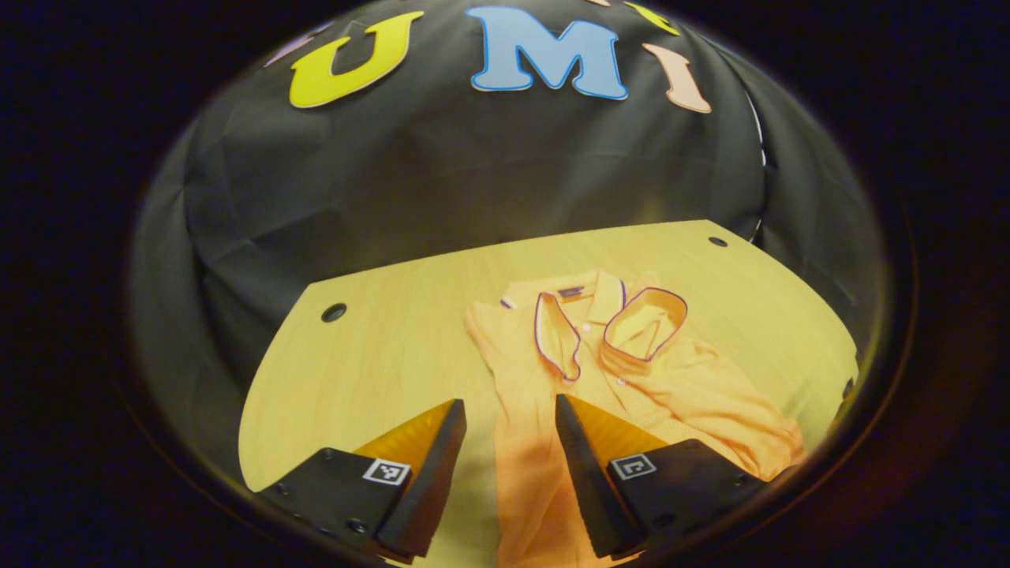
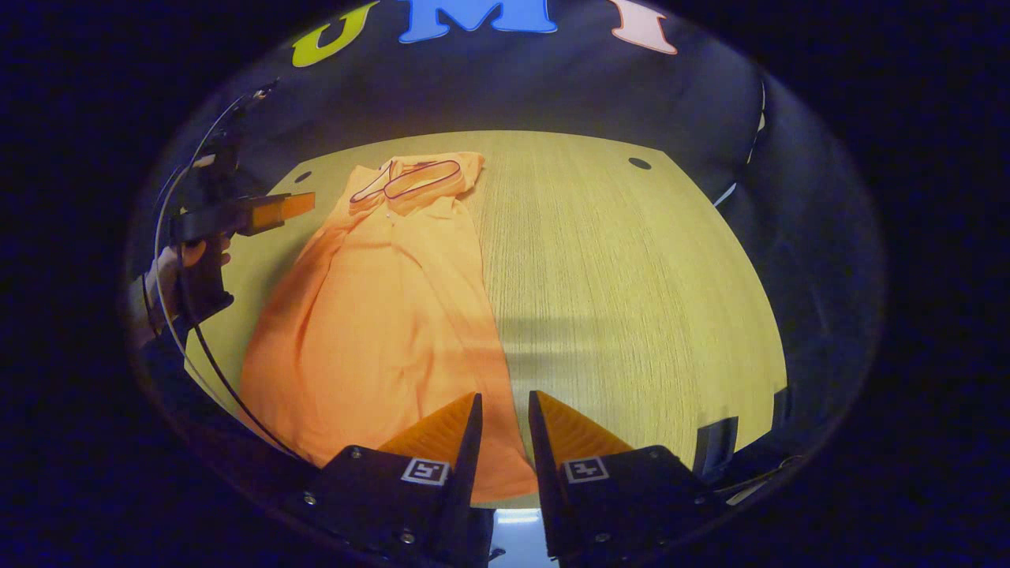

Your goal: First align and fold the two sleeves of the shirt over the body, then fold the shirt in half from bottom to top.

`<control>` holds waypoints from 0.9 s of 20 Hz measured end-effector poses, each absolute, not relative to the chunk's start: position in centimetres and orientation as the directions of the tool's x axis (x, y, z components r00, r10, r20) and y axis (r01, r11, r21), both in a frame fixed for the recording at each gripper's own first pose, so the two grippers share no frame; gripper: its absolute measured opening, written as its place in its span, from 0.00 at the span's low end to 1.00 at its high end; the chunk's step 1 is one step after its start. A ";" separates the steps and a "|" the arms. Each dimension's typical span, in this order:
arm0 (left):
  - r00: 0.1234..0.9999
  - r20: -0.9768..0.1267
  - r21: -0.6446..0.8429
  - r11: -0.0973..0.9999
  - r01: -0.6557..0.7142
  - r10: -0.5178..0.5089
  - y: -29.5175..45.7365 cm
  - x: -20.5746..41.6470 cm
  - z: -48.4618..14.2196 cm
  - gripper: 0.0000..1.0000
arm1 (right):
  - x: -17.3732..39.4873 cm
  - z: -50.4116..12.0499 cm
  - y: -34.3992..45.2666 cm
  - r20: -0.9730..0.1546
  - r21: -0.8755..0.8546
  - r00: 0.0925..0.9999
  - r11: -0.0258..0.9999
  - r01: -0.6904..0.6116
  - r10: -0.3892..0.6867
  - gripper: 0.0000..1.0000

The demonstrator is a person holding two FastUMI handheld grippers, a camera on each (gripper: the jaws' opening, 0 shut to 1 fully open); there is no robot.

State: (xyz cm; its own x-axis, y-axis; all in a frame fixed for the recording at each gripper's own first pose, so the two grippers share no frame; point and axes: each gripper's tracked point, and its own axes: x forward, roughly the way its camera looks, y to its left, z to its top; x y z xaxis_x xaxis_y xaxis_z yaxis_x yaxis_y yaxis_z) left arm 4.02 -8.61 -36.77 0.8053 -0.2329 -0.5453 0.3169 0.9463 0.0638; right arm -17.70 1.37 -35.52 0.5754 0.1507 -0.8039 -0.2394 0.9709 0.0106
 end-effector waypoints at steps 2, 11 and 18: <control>0.800 -0.560 0.049 0.955 0.291 -0.216 -6.9 1.6 -37.1 0.91 | -17.3 -36.5 1.8 -0.816 0.007 0.554 0.961 -0.276 0.165 0.37; 0.710 -0.680 0.016 0.964 0.264 -0.183 -2.5 -10.8 -41.0 1.00 | -18.2 -40.4 2.7 -0.869 0.035 0.452 0.935 -0.352 0.202 0.58; 0.637 -0.748 -0.024 0.967 0.255 -0.186 -2.6 -16.3 -44.5 1.00 | -18.9 -41.8 2.2 -0.892 0.024 0.413 0.932 -0.363 0.184 0.58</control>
State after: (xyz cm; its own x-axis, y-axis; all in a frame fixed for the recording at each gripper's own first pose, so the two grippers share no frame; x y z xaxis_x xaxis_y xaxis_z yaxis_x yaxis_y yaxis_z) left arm -16.33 -2.62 -44.50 0.6369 -0.1865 -0.7480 0.2551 0.9666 -0.0238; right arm -18.95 2.20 -41.76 0.4125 0.1840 -0.8922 -0.3626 0.9316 0.0245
